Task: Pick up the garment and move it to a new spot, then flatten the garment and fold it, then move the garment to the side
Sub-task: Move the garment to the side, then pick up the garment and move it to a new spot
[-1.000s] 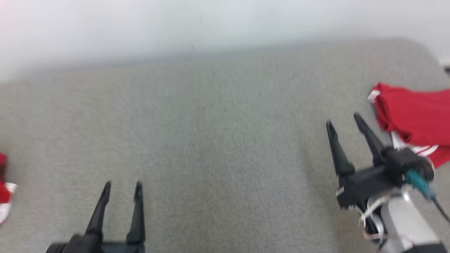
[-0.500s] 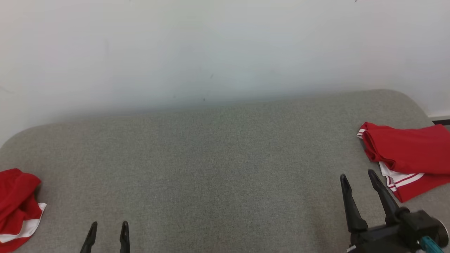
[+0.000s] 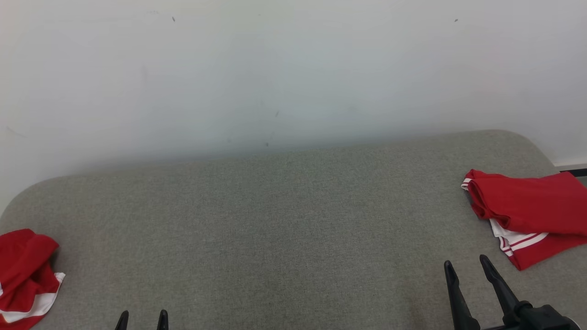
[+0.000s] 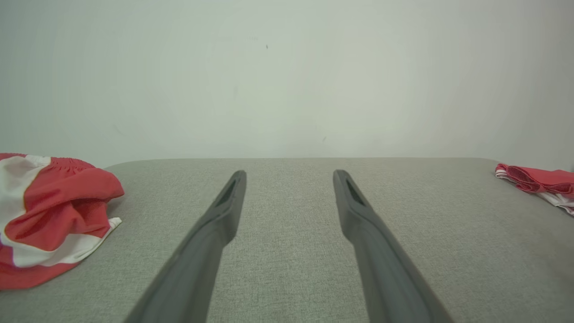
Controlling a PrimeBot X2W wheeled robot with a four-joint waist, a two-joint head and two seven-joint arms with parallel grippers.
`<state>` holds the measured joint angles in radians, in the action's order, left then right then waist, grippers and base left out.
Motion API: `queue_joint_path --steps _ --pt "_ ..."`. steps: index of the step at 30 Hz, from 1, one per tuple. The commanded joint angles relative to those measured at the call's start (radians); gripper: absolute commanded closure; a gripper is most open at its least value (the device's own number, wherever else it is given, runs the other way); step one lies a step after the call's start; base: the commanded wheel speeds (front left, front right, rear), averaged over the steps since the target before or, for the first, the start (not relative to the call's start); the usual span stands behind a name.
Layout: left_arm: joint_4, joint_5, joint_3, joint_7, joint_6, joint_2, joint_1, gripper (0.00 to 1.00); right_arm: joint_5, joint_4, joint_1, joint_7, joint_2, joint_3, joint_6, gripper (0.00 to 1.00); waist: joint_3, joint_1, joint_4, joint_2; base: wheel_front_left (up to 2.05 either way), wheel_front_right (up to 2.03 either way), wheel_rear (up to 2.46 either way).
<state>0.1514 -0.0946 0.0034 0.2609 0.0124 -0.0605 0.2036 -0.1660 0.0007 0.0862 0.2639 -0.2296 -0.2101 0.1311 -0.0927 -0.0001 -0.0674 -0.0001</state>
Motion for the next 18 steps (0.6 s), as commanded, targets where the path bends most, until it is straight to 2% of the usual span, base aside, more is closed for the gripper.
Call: queue_joint_path --steps 1,18 --pt "-0.005 0.003 0.008 0.005 -0.005 0.002 0.006 0.00 0.003 0.003 0.005 0.001 0.003 -0.001 -0.001 0.00 0.002 0.0001 0.001 0.0001 0.00 0.00 0.00" --pt "-0.021 0.023 0.014 0.005 -0.028 0.009 -0.008 0.00 -0.011 0.006 0.013 0.001 0.001 -0.008 -0.001 0.00 0.010 0.0001 0.018 0.0001 0.00 0.00 0.00"
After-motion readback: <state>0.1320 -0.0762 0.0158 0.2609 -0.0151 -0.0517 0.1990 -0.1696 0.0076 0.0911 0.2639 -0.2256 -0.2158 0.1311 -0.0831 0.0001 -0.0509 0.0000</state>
